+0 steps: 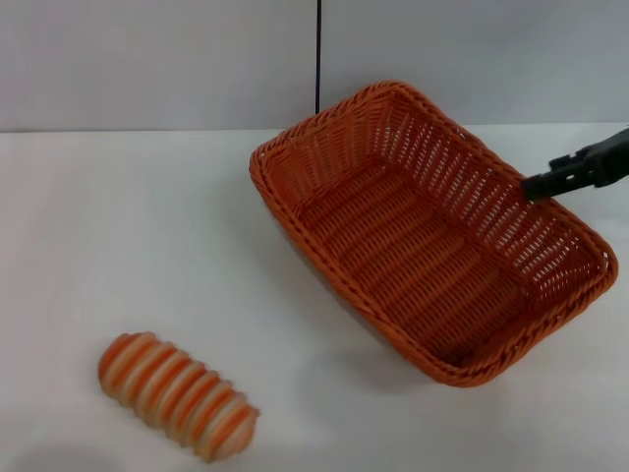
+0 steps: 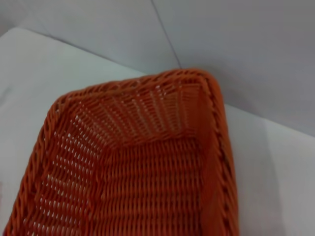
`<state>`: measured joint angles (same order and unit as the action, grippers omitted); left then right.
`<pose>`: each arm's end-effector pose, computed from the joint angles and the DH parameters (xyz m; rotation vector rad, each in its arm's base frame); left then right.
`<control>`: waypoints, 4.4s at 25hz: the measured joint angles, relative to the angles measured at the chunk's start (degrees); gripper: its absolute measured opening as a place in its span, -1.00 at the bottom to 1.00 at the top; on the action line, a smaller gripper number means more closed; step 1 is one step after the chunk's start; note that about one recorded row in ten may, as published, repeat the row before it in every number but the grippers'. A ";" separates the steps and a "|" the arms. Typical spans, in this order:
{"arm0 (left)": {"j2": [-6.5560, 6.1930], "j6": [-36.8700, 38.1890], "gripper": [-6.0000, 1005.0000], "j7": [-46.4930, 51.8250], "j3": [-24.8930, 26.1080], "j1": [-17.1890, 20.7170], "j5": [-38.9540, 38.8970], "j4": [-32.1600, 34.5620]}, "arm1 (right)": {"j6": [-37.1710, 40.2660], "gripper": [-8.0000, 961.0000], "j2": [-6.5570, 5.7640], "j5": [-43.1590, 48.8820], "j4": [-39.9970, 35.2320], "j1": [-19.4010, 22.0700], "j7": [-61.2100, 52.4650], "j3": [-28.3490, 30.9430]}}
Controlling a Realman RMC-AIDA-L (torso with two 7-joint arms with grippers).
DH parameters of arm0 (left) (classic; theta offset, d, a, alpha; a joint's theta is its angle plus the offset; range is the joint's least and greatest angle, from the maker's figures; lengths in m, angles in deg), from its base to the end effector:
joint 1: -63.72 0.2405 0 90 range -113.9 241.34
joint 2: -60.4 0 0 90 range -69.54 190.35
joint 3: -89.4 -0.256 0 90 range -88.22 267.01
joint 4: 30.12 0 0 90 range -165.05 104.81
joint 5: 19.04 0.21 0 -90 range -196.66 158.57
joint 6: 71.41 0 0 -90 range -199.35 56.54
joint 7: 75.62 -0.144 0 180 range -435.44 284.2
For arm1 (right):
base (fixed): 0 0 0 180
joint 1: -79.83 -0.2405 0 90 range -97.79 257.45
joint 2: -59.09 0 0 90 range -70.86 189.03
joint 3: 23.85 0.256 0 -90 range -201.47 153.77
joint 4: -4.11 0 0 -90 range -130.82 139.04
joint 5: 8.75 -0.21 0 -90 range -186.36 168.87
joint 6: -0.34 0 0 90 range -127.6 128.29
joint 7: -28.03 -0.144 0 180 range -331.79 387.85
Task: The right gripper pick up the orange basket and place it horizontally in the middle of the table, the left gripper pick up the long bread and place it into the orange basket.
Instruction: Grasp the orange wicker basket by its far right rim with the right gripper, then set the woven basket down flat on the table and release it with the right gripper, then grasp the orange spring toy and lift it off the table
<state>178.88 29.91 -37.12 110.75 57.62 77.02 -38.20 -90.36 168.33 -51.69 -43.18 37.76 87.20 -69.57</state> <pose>-0.3702 0.1858 0.0456 -1.1120 -0.6929 -1.2377 0.2445 0.3915 0.0715 -2.6596 1.1275 0.0132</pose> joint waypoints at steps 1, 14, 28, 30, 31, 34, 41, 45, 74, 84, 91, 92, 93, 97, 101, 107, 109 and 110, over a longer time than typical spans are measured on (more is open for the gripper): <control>0.00 -0.02 -0.99 0.00 0.00 -0.07 0.00 0.04 | 0.58 0.49 0.21 0.06 0.63 -0.08 0.04 -0.54; 0.00 -0.32 0.30 0.00 0.00 -0.14 0.00 -0.01 | 5.22 0.45 2.58 3.18 3.55 -0.58 2.23 -1.22; 0.09 -0.78 0.30 0.00 -0.36 -0.13 0.00 -0.01 | 4.25 -0.47 2.91 2.11 2.51 -0.29 3.48 -0.62; 0.09 -0.78 0.30 0.00 -0.36 -0.13 0.00 -0.01 | 2.33 -0.54 2.97 -0.15 -0.39 0.73 3.54 -0.59; 0.09 -0.79 0.30 0.00 -0.36 -0.12 0.00 -0.01 | 2.33 -0.58 2.97 -0.15 -0.39 0.73 3.54 -0.59; 0.09 -0.79 0.30 0.00 -0.36 -0.08 0.00 -0.01 | -1.11 -0.62 2.79 -6.47 -6.98 3.45 4.34 -0.43; 0.03 -0.79 0.30 0.60 -0.35 0.04 -0.24 0.28 | -7.44 -0.62 1.24 -19.92 -17.57 8.46 7.86 3.28; 0.00 -0.79 0.30 0.63 -0.33 -0.02 -0.34 0.34 | -11.19 -0.63 -0.35 -24.10 -17.95 8.66 9.15 3.84; 0.12 -0.61 0.29 0.70 -1.13 -0.68 -0.09 0.48 | -16.01 -0.63 -3.29 -19.16 -0.94 -2.14 27.56 -15.39; 0.18 -0.95 0.29 0.70 -1.42 -1.36 -0.09 -0.77 | -14.31 -0.61 -1.90 -17.53 -0.42 -4.54 27.70 -15.20; 0.18 -1.19 0.24 0.70 -1.57 -1.51 -0.08 -0.95 | -12.11 -0.46 -1.56 -17.53 -0.42 -4.87 27.93 -13.00; 0.18 -1.21 0.24 0.70 -1.61 -1.52 -0.05 -1.05 | -11.93 -0.39 -1.56 -17.52 -0.42 -4.85 28.06 -12.67; 0.17 -1.22 0.23 0.70 -1.73 -1.53 -0.03 -1.17 | -11.70 -0.32 -1.56 -17.52 -0.48 -4.77 28.11 -12.41; 0.10 -1.29 0.21 0.70 -2.19 -1.54 0.01 -1.24 | -11.03 -0.02 -1.48 -17.50 -1.04 -3.50 28.72 -8.76; -0.16 -1.30 0.18 0.99 -3.34 -1.57 0.01 -0.67 | -10.91 0.05 -0.47 -18.78 -1.96 -0.45 30.97 0.71; -0.45 0.61 0.14 7.44 -10.65 -2.80 0.02 7.40 | -9.03 0.07 2.90 -28.99 -2.40 8.38 35.34 14.35; -0.69 2.99 0.13 11.95 -19.57 -3.42 0.04 15.54 | -8.35 0.07 3.43 -34.88 -0.19 12.89 37.21 17.32; -0.69 2.99 0.13 11.95 -19.57 -3.42 0.04 15.54 | -8.30 0.07 3.40 -36.64 1.07 14.24 37.52 17.69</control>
<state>178.19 32.91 -25.17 91.19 54.20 77.06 -22.66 -98.66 171.73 -88.33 -42.10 52.00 124.72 -51.89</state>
